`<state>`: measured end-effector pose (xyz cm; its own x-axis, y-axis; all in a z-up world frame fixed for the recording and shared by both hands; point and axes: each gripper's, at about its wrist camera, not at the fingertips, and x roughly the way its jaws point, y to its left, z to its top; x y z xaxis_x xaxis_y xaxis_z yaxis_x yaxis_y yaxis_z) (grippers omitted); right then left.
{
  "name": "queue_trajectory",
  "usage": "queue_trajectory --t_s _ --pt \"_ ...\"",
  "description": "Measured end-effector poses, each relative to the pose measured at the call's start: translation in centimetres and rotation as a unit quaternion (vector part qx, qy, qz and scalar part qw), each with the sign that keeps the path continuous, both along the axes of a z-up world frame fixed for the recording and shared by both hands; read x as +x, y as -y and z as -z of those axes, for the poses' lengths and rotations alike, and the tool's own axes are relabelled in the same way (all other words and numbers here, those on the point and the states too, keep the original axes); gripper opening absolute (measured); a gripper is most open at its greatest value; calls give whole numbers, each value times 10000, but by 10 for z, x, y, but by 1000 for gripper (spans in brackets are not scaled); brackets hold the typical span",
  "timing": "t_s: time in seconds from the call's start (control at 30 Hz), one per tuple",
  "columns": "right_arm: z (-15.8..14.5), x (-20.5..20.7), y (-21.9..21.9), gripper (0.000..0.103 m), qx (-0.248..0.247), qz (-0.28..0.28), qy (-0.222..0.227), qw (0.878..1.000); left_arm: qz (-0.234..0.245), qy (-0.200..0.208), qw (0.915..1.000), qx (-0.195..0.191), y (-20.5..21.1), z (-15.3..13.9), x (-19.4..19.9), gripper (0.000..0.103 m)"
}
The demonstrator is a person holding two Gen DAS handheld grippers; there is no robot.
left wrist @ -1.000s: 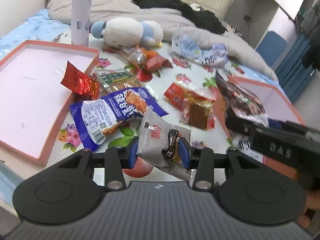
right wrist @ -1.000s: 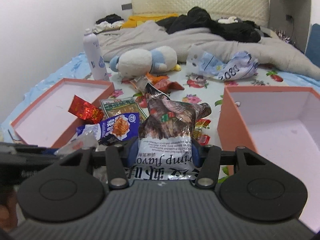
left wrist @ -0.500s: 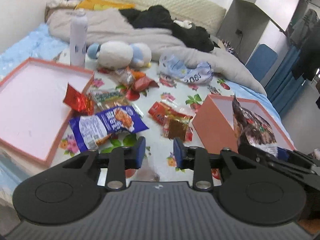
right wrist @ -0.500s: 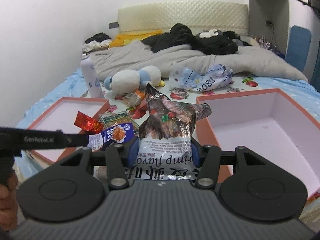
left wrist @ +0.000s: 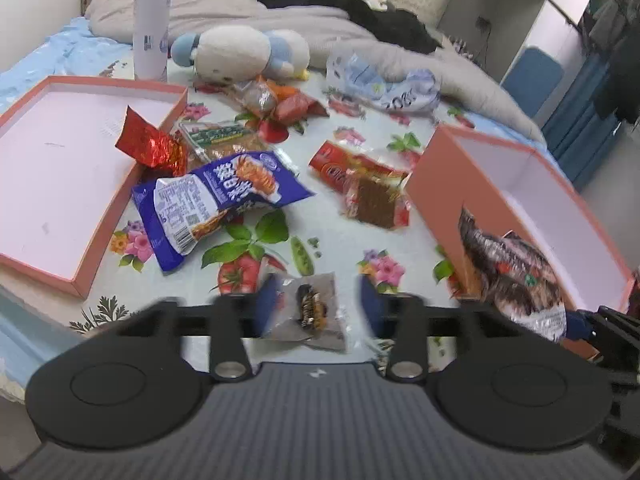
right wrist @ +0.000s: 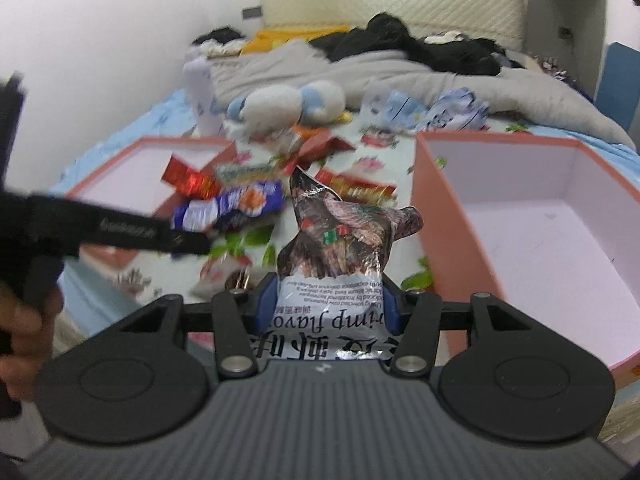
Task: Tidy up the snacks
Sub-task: 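Carry both held packets over the deep pink box with both grippers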
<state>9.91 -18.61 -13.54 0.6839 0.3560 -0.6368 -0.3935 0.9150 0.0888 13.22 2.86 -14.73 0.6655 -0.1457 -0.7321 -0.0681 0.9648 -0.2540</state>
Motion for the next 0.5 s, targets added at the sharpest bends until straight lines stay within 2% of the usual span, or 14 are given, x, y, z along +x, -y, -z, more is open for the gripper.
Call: queue_trajectory --t_s 0.07,0.1,0.17,0.27,0.5 --pt "6 -1 -5 54 -84 -70 -51 9999 -13 19 9999 132 -2 8 4 77" --pt "8 -2 -6 54 -104 -77 -58 9999 47 -4 9998 182 -2 12 7 79" --pt "11 -1 -6 54 -123 -47 -78 9999 86 -171 9995 236 -3 24 16 80" --pt "14 2 -4 54 -180 61 -104 9998 204 -334 9992 85 -3 41 30 84" --pt "22 9 4 54 -172 318 -263 9990 413 -620 9970 206 9 74 51 86"
